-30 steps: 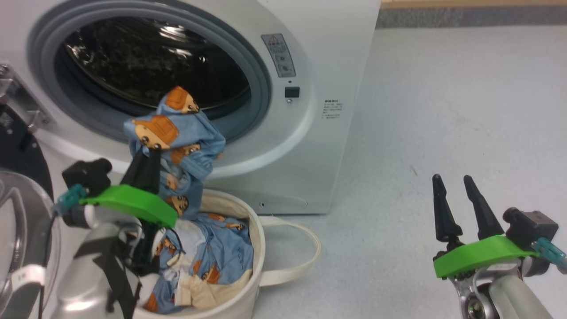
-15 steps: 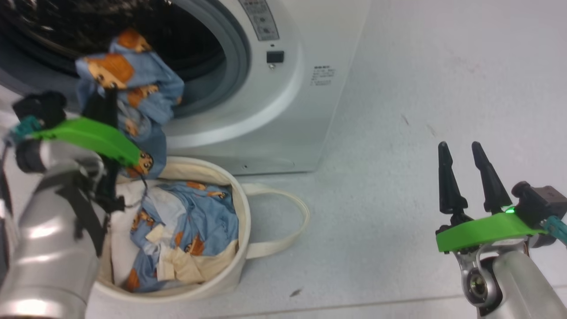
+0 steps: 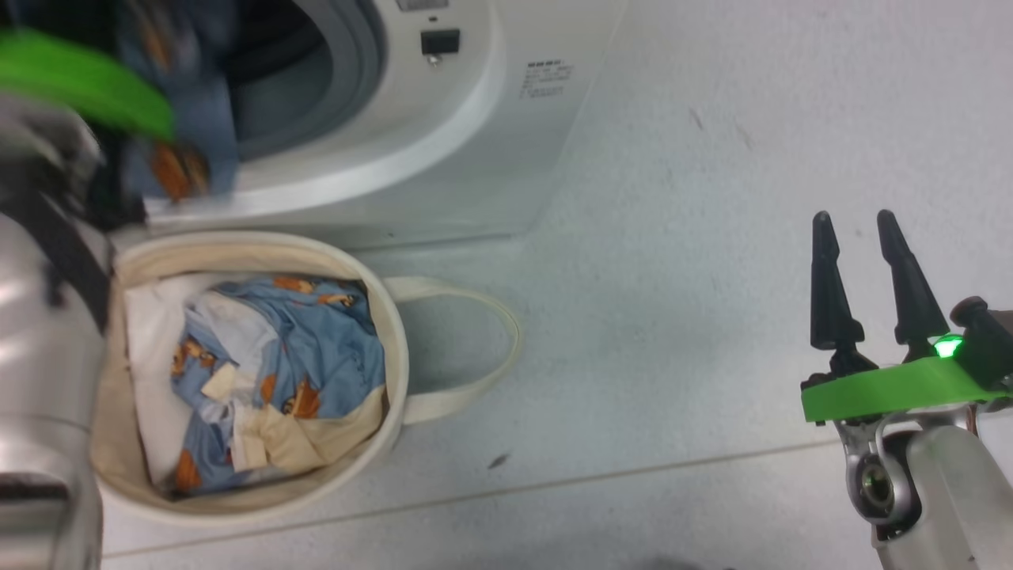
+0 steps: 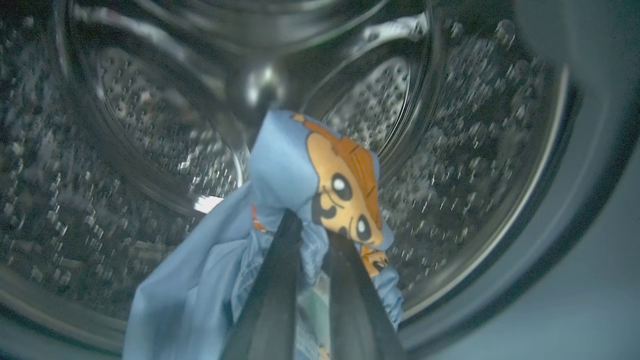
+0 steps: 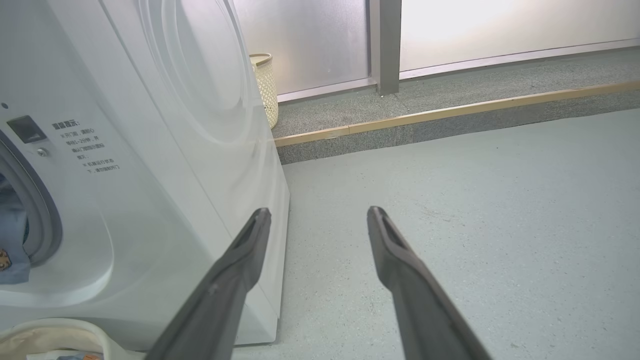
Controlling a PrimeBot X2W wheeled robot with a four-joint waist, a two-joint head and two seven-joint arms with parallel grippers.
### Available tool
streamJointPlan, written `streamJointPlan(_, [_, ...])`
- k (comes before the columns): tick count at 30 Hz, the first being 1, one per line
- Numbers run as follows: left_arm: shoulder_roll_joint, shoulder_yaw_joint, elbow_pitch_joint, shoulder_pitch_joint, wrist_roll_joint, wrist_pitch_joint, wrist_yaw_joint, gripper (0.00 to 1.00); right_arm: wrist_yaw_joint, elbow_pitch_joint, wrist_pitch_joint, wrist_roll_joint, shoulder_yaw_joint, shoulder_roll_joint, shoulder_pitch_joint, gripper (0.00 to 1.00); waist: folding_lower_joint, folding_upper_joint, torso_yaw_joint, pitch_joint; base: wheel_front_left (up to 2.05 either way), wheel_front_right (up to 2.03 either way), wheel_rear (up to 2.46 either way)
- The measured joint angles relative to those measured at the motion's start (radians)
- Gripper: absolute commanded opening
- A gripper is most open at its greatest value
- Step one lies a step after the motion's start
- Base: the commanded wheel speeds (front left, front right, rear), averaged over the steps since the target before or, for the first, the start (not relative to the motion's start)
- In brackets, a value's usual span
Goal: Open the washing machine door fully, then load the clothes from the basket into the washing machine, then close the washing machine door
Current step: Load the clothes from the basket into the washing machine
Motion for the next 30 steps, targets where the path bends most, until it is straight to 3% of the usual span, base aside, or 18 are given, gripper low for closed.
streamJointPlan(5, [-0.002, 0.103, -0.130, -0.031, 0.050, -0.007, 0.006, 0.00, 0.000, -0.017, 0.001, -0.017, -0.015, 0.016, 0.000, 1.00, 0.0000, 0.0000, -0.011, 0.054, 0.00, 0.00, 0.00])
streamJointPlan(15, [-0.012, 0.139, 0.035, -0.016, 0.128, -0.007, -0.014, 0.00, 0.000, -0.020, 0.001, -0.026, -0.011, 0.028, -0.006, 1.00, -0.0002, 0.0000, -0.022, 0.082, 0.00, 0.00, 0.00])
streamJointPlan(25, [0.010, 0.137, 0.075, -0.109, 0.176, -0.007, -0.016, 0.00, 0.000, -0.021, -0.001, -0.030, -0.014, 0.047, -0.016, 1.00, -0.0001, 0.0000, -0.044, 0.125, 0.00, 0.00, 0.00])
streamJointPlan(26, [0.014, 0.141, 0.053, -0.109, 0.185, -0.007, -0.014, 0.15, 0.000, -0.021, -0.001, -0.031, -0.015, 0.051, -0.016, 1.00, -0.0001, 0.0000, -0.047, 0.129, 0.00, 0.00, 0.00])
streamJointPlan(27, [0.016, 0.146, 0.037, -0.109, 0.187, -0.007, -0.014, 1.00, 0.000, -0.021, -0.001, -0.033, -0.015, 0.054, -0.017, 1.00, -0.0002, 0.0000, -0.050, 0.133, 0.00, 0.00, 0.00])
streamJointPlan(30, [0.014, 0.148, 0.069, -0.108, 0.192, -0.007, -0.013, 1.00, 0.000, -0.017, -0.001, -0.034, -0.015, 0.056, -0.017, 1.00, -0.0001, 0.0000, -0.057, 0.137, 0.00, 0.00, 0.00])
